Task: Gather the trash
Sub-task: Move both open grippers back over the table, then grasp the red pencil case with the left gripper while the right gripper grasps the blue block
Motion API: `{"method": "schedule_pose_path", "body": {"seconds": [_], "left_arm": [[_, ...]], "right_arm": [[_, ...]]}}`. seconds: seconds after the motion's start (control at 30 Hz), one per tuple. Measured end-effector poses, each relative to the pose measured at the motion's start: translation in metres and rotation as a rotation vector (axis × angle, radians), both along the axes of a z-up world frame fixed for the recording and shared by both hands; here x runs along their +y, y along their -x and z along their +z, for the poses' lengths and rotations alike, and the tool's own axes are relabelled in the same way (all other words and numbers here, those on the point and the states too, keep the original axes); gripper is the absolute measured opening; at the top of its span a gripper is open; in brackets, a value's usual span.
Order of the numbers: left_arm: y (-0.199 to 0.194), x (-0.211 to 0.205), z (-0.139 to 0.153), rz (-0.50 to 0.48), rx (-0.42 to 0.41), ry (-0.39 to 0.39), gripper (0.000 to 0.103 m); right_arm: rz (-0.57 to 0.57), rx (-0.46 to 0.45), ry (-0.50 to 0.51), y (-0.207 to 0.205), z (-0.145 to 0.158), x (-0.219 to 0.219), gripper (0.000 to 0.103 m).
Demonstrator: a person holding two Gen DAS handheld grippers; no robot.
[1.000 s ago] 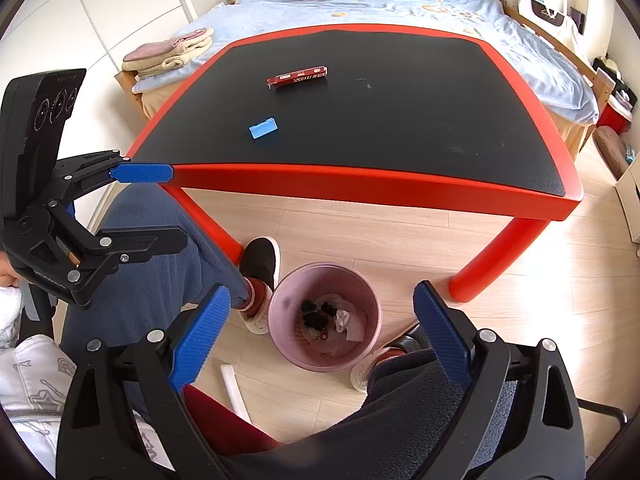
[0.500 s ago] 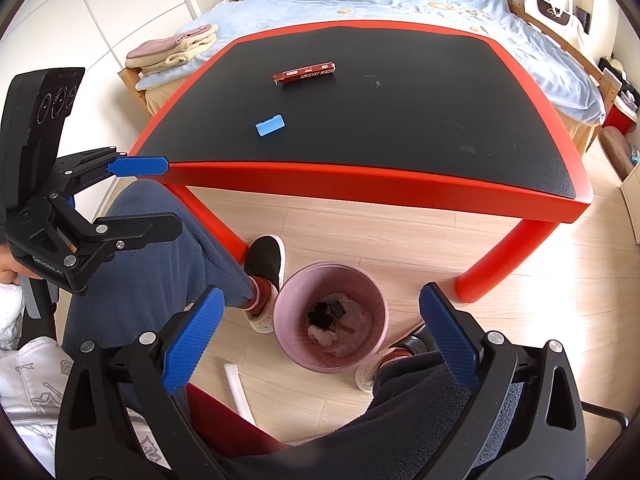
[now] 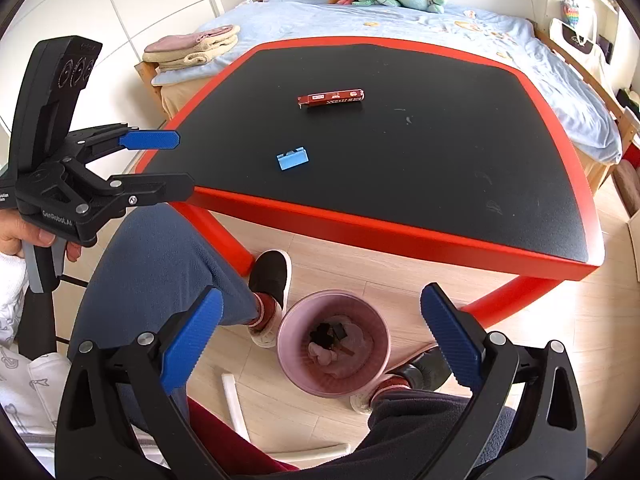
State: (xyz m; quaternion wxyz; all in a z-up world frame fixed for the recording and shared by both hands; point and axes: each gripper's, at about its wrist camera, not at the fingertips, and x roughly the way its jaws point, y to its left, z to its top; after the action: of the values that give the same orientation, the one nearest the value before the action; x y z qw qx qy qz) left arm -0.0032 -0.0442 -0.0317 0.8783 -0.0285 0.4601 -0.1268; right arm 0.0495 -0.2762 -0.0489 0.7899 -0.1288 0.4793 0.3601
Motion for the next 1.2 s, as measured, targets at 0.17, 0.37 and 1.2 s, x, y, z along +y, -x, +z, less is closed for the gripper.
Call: {"method": "schedule_pose_path", "body": {"seconds": [0.17, 0.37, 1.2], "left_arm": [[-0.017, 0.013, 0.005, 0.007, -0.017, -0.015, 0.095], [-0.043, 0.025, 0.004, -0.007, -0.026, -0.043, 0.095], [-0.164, 0.04, -0.058, -0.219, 0.048, -0.13, 0.095]], "right_arm": [[0.034, -0.01, -0.001, -0.015, 0.004, 0.018, 0.098], [0.083, -0.023, 0.0, -0.037, 0.004, 0.046, 0.098], [0.21, 0.023, 0.061, -0.103, -0.049, 0.123, 0.098]]}}
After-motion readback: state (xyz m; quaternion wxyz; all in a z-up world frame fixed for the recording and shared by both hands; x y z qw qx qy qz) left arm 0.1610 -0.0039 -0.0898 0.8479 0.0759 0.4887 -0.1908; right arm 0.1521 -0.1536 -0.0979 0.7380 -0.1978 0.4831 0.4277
